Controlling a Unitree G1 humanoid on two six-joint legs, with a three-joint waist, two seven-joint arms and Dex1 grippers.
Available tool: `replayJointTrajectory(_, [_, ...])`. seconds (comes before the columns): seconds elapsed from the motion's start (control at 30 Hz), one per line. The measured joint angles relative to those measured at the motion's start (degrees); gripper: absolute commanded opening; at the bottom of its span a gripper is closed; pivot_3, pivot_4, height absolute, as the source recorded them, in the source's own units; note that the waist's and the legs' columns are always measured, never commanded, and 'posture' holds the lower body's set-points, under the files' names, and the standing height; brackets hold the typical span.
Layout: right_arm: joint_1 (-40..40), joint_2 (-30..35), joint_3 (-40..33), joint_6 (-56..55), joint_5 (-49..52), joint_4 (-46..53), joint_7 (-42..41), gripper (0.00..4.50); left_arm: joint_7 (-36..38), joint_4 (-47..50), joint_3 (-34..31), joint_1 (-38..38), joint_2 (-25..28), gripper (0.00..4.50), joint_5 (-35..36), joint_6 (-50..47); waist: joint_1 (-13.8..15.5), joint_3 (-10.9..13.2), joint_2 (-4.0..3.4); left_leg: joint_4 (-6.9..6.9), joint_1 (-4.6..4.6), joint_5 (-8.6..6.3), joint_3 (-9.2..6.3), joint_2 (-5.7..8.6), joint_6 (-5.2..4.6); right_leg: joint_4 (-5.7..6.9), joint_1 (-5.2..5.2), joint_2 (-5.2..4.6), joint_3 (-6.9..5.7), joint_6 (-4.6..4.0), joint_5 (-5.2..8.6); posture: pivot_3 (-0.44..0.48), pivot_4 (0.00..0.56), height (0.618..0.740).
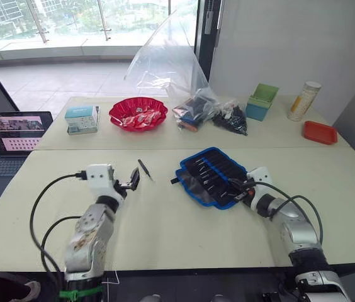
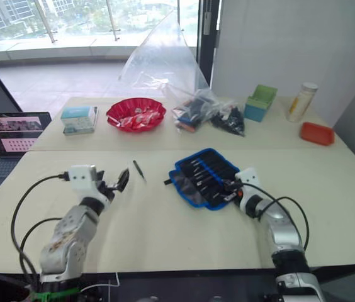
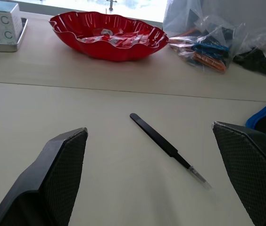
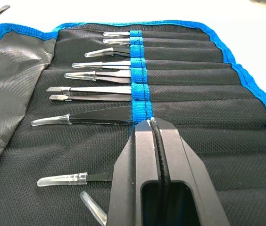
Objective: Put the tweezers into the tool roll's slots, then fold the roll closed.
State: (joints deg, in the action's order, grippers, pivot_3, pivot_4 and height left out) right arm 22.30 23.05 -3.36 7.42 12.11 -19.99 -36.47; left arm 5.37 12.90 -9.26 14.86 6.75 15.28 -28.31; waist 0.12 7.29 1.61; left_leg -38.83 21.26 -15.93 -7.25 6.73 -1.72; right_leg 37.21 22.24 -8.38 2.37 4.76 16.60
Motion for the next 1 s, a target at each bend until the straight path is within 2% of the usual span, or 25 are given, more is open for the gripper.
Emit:
replayJointTrajectory(0.13, [-0.9, -0.09, -0.17, 0.7, 0.02, 1.59, 0.69, 0.0, -7.08, -10.15, 0.99, 7.78, -3.62, 4.48, -3.82, -1.24, 0.15, 0.01, 0.03, -0.06, 0.03, 0.01, 0.0, 0.0, 0.01, -0.01, 0.0, 0.0, -0.01, 0.01, -0.01, 0.0, 0.15, 0.74])
replayJointTrajectory(0.3, [-1.8, 0.06, -0.02, 1.18, -0.06, 3.31, 0.95, 0.0, -14.15, -15.18, 1.78, 13.38, -5.63, 4.48, -7.09, -10.84, -0.03, 0.03, 0.06, -0.04, 0.13, 0.01, 0.0, 0.0, 0.01, 0.04, 0.11, 0.0, 0.0, 0.02, -0.01, 0.0, 0.15, 0.74])
replayJointTrajectory(0.5, [-2.33, 0.32, -0.06, 1.95, -0.05, 4.23, 1.19, 0.0, -18.85, -16.42, 1.7, 17.86, -8.6, 4.48, -8.75, -16.69, 0.05, 0.04, 0.08, -0.09, 0.18, 0.01, 0.0, 0.01, 0.01, 0.02, 0.12, 0.0, -0.01, 0.05, -0.03, 0.0, 0.15, 0.74])
replayJointTrajectory(0.73, [-2.48, 0.33, -0.05, 2.31, -0.05, 4.61, 1.58, 0.0, -20.6, -16.39, 3.5, 18.52, -11.82, 4.48, -10.58, -20.75, 0.12, 0.04, 0.08, -0.08, 0.17, 0.01, 0.0, 0.01, 0.01, 0.02, 0.1, 0.0, 0.0, 0.05, -0.03, 0.0, 0.15, 0.74])
replayJointTrajectory(1.0, [-2.55, 0.33, -0.09, 2.37, -0.06, 4.63, 1.66, 0.0, -23.13, -18.91, -0.27, 20.81, -13.86, 2.0, -10.69, -20.47, 0.6, 0.04, 0.08, -0.11, 0.13, 0.05, 0.0, 0.02, 0.06, 0.02, 0.05, -0.01, -0.01, 0.06, -0.03, 0.0, 0.15, 0.74])
